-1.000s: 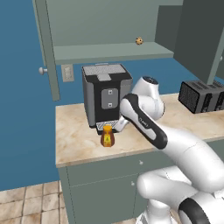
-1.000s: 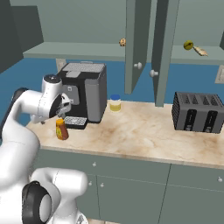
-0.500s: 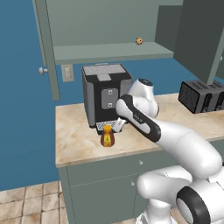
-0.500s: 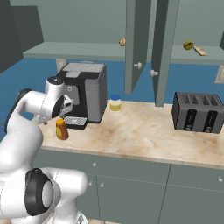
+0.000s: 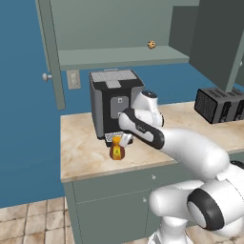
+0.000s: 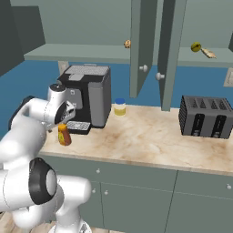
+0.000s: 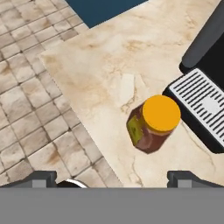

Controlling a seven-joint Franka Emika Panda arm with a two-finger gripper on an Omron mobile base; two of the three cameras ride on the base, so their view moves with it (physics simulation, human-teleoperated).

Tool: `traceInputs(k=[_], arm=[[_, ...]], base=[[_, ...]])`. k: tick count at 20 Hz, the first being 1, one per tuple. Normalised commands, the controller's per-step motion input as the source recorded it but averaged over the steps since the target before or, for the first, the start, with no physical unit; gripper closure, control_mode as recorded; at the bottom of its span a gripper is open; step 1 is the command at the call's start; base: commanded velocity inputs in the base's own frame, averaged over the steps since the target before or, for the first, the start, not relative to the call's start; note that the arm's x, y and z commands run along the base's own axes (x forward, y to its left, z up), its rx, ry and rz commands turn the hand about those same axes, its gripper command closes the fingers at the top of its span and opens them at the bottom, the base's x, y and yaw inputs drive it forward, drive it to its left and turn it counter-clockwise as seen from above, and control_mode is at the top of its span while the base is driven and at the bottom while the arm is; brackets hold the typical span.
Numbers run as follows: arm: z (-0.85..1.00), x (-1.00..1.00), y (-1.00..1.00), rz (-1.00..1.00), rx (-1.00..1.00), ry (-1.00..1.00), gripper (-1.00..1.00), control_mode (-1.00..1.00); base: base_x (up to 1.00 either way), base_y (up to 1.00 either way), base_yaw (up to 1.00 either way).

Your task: Pick the bar and honey bottle from the counter and place them in the cabinets closest to them.

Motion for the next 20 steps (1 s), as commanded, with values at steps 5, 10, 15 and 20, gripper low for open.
traceInputs(k=[5,10,15,20], arm=[[-0.28,0.26,0.13,0.04,-0.05,0.00,-1.00,-1.00],[-0.25,0.22,0.07,0.04,-0.03,0.00,-1.00,-1.00],[-0.25,0.22,0.06,0.04,-0.03,0.00,-1.00,-1.00],[-0.20,0.22,0.01,0.04,-0.03,0.00,-1.00,-1.00]], base=[[0.00,0.00,0.00],[0.00,0.00,0.00],[0.00,0.00,0.00],[0.00,0.00,0.00]])
